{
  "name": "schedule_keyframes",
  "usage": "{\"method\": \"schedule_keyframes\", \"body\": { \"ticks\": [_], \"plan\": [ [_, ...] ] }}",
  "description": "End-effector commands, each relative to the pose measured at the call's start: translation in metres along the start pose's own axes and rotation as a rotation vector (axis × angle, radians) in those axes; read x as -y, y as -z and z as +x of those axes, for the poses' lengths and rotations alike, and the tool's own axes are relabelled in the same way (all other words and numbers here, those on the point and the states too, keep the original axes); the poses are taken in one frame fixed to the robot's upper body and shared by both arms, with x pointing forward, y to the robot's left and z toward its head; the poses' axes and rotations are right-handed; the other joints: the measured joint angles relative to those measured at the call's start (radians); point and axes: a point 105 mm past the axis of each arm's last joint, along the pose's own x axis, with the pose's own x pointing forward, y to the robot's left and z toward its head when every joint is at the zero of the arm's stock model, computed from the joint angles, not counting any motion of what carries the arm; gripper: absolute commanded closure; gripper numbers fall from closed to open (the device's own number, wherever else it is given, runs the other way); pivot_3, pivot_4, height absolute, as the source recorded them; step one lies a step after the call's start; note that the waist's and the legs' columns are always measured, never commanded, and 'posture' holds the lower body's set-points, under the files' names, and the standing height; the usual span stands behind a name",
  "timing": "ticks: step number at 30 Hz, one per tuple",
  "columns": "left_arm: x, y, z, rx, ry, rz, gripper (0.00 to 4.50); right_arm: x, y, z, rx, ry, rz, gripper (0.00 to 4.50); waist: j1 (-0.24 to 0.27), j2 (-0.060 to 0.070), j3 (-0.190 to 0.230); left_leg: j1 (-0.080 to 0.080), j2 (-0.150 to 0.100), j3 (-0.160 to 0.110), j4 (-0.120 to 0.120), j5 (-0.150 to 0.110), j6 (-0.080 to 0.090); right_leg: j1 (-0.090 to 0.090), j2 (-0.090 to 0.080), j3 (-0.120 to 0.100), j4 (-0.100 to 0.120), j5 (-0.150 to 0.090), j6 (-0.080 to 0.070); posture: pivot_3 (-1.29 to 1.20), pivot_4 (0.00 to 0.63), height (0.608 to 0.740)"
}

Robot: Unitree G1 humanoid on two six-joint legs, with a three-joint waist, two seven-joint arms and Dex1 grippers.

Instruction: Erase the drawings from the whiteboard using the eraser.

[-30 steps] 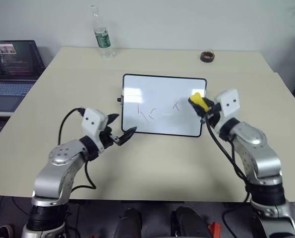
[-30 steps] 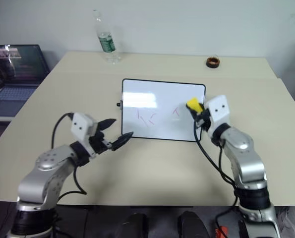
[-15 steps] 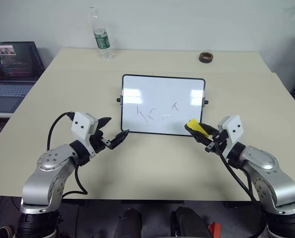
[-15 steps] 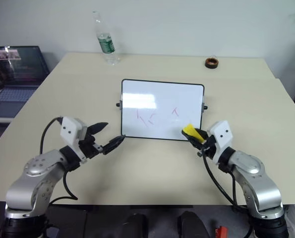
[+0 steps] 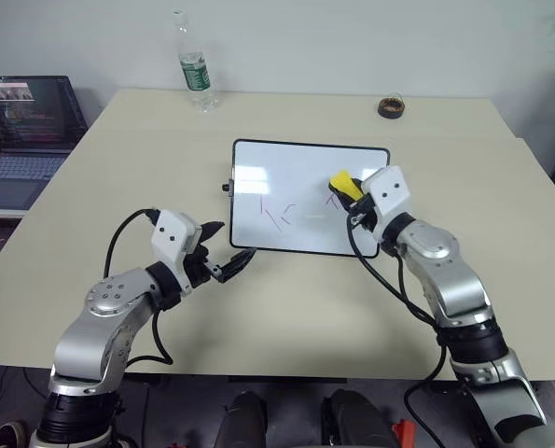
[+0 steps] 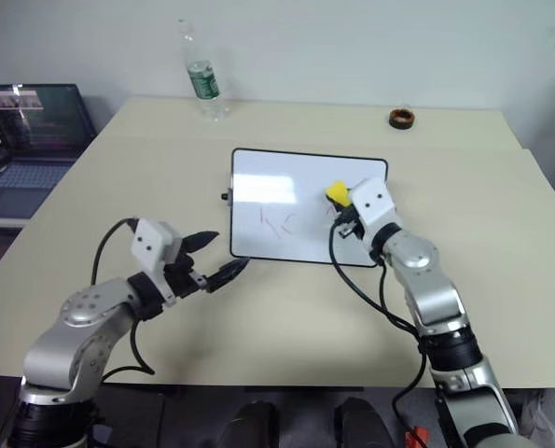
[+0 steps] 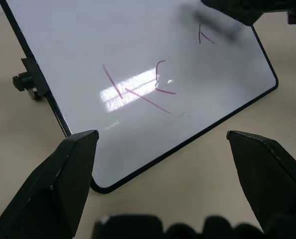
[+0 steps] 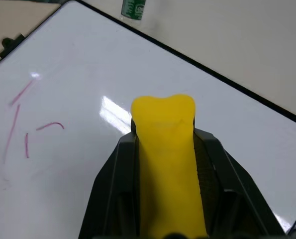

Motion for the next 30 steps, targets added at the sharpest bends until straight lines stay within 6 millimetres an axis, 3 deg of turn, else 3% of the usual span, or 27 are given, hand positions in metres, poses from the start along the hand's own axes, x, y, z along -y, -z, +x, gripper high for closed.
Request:
{"method": "schedule_keyframes", "body": {
  "ticks": [1,7,10,15,18,20,26,30],
  "plan": [
    [0.0,-0.012,-0.004,0.031,0.007,0.05,0.0,0.002,-0.008,0.005,0.026,0.013,-0.038,3.4,0.0,0.0,0.0,0.0,0.0,0.0,0.0,0.0,0.0,0.0,0.0,0.0,0.0,0.0,0.0,0.0,0.15,0.74],
    [-0.003,-0.009,-0.005,0.026,0.008,0.054,0.0,-0.026,0.026,-0.002,-0.126,-0.136,-0.065,3.4,-0.001,0.0,0.0,0.001,0.0,0.0,0.0,0.0,0.0,0.0,0.0,0.0,0.001,0.0,0.0,0.0,0.15,0.74],
    [-0.002,-0.006,-0.004,0.025,0.014,0.053,0.0,-0.044,0.039,-0.01,-0.169,-0.237,-0.183,3.4,-0.001,0.0,0.0,0.001,0.0,0.0,0.0,0.0,0.0,0.001,0.0,0.0,0.001,0.0,0.0,0.0,0.15,0.74],
    [-0.003,-0.003,-0.003,0.025,0.019,0.054,0.0,-0.001,0.025,0.0,-0.115,0.045,-0.199,3.4,-0.001,0.0,0.0,0.003,0.0,0.0,0.001,0.0,0.0,0.002,0.0,0.0,0.002,0.0,0.0,0.0,0.15,0.74],
    [-0.003,-0.003,-0.002,0.027,0.021,0.055,0.0,0.017,0.026,-0.001,-0.124,0.127,-0.19,3.4,0.0,0.0,0.0,0.003,0.0,0.0,0.001,0.0,0.0,0.002,0.0,0.0,0.002,0.001,-0.001,0.0,0.15,0.74],
    [-0.004,-0.002,-0.003,0.026,0.023,0.054,0.0,0.012,0.038,-0.004,-0.174,0.077,-0.195,3.4,0.003,-0.001,0.0,0.003,0.0,-0.001,0.001,0.0,0.0,0.003,0.0,0.0,0.002,0.001,-0.001,0.0,0.15,0.74],
    [-0.004,0.002,-0.004,0.025,0.025,0.053,0.0,-0.029,0.074,-0.024,-0.328,-0.195,-0.23,3.4,0.0,-0.004,-0.002,0.005,0.0,0.0,0.001,0.0,0.0,0.004,0.0,0.0,0.002,0.001,-0.001,0.0,0.15,0.74],
    [-0.002,0.002,-0.003,0.026,0.03,0.053,0.0,-0.024,0.063,-0.019,-0.292,-0.158,-0.26,3.4,-0.005,-0.004,-0.003,0.01,0.0,0.0,0.001,0.0,0.0,0.007,0.0,0.001,0.002,0.001,-0.001,0.0,0.15,0.74]
  ]
}}
